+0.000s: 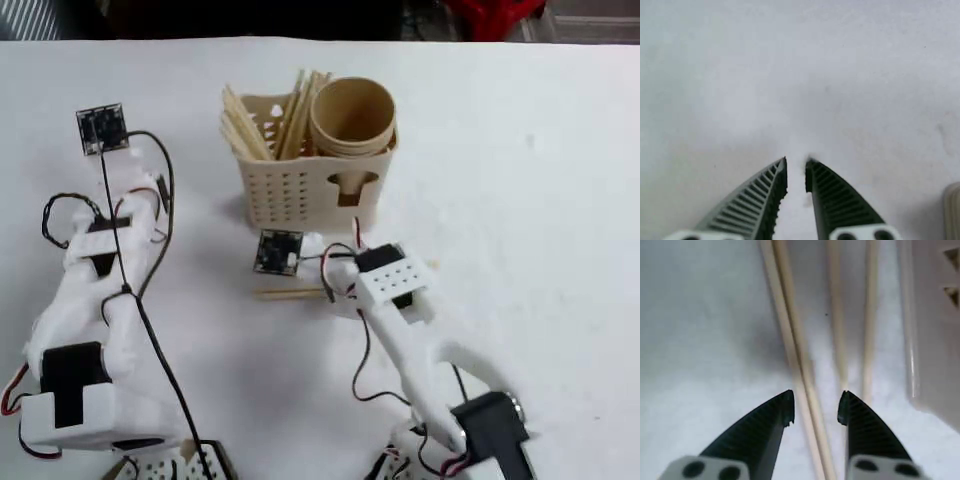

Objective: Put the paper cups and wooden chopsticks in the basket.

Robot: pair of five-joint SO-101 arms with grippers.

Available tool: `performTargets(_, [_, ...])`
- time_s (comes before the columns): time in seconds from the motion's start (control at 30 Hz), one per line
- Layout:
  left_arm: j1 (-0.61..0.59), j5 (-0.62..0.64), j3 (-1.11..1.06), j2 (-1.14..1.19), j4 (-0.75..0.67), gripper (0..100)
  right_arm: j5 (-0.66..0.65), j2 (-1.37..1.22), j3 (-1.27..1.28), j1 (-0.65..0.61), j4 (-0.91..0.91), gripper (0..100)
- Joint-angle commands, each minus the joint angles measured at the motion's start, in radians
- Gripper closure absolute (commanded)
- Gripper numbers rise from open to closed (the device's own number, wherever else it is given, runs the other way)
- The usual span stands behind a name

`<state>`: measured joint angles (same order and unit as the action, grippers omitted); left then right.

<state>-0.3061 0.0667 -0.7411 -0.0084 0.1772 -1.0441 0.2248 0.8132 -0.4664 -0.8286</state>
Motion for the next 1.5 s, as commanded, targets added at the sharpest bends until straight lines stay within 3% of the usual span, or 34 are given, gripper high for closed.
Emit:
performTargets(0.0, [0.013,0.002,0.049,-0.004,-0.003,91,-0.014,-0.048,-0.005,0.01,0.096,84.6])
performTargets(0.2, [0.013,0.002,0.052,-0.004,-0.003,91,-0.012,-0.136,-0.005,0.007,0.13,85.1])
performTargets(0.37, [0.013,0.002,0.052,-0.004,-0.003,91,-0.009,-0.15,-0.006,0.005,0.128,98.0])
performTargets(0.7, [0.013,0.002,0.052,-0.004,-0.003,91,0.005,-0.136,-0.011,0.012,0.124,98.2])
performTargets(0.87, [0.013,0.002,0.052,-0.004,-0.003,91,0.072,0.007,-0.012,0.005,0.041,98.2])
performTargets(1.3, [0.013,0.002,0.052,-0.004,-0.003,91,0.08,0.407,-0.012,0.004,-0.17,98.2])
performTargets(1.47, [0.013,0.002,0.052,-0.004,-0.003,91,0.261,0.567,-0.103,-0.013,-0.159,98.2])
